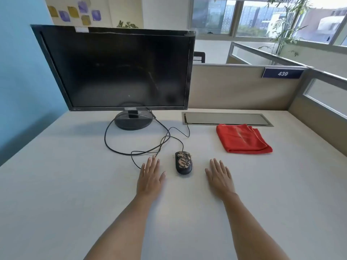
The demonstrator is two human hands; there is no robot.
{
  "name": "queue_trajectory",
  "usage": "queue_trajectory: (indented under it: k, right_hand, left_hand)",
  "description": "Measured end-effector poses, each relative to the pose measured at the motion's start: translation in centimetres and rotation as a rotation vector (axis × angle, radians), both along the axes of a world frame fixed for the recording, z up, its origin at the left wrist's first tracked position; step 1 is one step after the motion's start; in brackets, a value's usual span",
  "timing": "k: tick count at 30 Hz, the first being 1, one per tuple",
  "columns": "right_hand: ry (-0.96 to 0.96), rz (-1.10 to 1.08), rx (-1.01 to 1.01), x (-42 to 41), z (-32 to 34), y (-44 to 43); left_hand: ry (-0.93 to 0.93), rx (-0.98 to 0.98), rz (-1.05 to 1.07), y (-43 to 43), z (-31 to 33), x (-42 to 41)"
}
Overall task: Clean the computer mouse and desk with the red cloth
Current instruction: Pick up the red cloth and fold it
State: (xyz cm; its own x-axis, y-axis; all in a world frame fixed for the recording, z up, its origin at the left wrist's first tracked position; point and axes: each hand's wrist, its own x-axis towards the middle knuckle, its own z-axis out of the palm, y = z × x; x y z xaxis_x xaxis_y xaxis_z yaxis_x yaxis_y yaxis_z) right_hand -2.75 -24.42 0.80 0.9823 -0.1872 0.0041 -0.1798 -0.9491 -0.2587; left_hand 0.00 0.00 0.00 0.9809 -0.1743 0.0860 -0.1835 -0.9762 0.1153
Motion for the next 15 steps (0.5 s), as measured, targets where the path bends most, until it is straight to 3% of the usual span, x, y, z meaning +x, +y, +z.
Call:
queue_trajectory:
  k: [5,15]
  right_hand:
    - [0.061,0.008,-0.006,-0.2,-0.5,-0.1]
    - [0.043,-0.009,-0.045,0.0,-1.4,-0.2]
  left_hand:
    - [0.089,-0.075,-0.001,0.1,-1.2,-0.5]
    - [0.072,-0.099,-0.005,0.1,-1.5,-0.6]
